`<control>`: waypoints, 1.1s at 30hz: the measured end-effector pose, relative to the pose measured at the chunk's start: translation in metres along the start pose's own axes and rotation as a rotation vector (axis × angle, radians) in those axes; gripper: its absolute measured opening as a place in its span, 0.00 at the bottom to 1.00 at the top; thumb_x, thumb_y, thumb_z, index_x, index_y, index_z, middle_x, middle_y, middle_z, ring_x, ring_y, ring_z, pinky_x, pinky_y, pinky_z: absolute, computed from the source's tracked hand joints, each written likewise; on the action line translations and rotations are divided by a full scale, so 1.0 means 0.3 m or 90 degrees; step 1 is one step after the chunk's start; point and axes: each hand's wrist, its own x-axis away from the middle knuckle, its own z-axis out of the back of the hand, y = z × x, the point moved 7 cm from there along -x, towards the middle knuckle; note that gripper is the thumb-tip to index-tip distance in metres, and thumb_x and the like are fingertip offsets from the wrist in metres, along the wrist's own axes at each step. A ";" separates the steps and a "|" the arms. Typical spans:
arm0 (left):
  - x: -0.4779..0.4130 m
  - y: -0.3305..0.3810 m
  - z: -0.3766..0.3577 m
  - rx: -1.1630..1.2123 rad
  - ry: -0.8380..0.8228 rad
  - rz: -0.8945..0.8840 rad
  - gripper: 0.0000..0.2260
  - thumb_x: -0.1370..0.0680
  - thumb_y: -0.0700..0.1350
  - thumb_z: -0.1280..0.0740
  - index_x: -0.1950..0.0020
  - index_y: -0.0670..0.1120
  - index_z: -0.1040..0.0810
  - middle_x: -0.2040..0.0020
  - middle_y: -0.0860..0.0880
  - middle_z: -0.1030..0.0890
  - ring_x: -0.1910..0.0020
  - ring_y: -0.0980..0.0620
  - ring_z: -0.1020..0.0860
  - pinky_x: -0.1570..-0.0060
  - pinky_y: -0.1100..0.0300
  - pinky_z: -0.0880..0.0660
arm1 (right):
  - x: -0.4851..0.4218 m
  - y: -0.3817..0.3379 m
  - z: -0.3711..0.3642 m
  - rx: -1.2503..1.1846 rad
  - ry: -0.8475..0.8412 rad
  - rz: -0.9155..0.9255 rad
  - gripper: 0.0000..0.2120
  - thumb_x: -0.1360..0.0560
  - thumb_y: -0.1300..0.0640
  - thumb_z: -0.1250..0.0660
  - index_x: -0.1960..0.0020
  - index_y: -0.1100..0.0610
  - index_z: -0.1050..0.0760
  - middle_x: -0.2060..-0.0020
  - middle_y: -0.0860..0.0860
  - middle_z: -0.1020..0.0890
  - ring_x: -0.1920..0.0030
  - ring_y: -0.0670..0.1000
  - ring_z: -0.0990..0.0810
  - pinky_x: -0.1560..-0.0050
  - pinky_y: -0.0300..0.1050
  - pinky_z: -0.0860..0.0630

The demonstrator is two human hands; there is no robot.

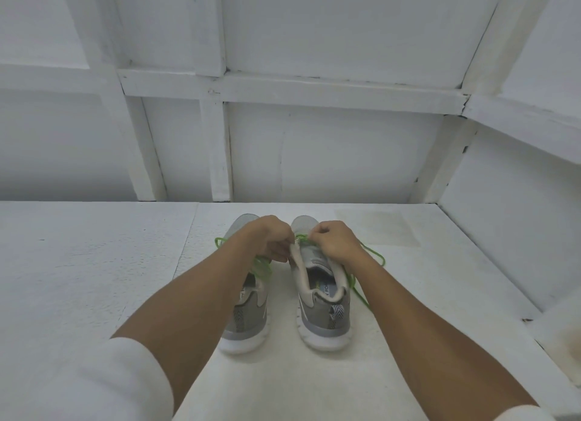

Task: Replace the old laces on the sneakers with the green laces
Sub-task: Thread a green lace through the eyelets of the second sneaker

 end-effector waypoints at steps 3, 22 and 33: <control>-0.004 -0.002 -0.002 0.000 -0.005 0.004 0.06 0.21 0.36 0.38 0.48 0.36 0.24 0.57 0.40 0.20 0.54 0.42 0.21 0.45 0.50 0.22 | 0.000 -0.001 0.000 0.009 -0.007 -0.001 0.05 0.26 0.59 0.33 0.60 0.56 0.20 0.63 0.46 0.21 0.59 0.46 0.25 0.64 0.35 0.31; -0.019 -0.010 -0.006 0.028 -0.034 0.006 0.06 0.20 0.36 0.39 0.49 0.36 0.23 0.55 0.41 0.19 0.50 0.43 0.20 0.45 0.52 0.22 | -0.008 0.006 -0.023 0.055 -0.033 -0.016 0.06 0.25 0.57 0.32 0.54 0.59 0.17 0.59 0.49 0.19 0.58 0.48 0.24 0.62 0.40 0.31; -0.015 0.003 -0.008 0.030 -0.014 -0.013 0.07 0.21 0.38 0.39 0.54 0.38 0.23 0.59 0.42 0.19 0.58 0.45 0.19 0.51 0.52 0.20 | -0.013 -0.019 -0.052 0.094 -0.049 -0.017 0.05 0.26 0.57 0.31 0.55 0.56 0.17 0.54 0.51 0.17 0.53 0.50 0.22 0.54 0.40 0.30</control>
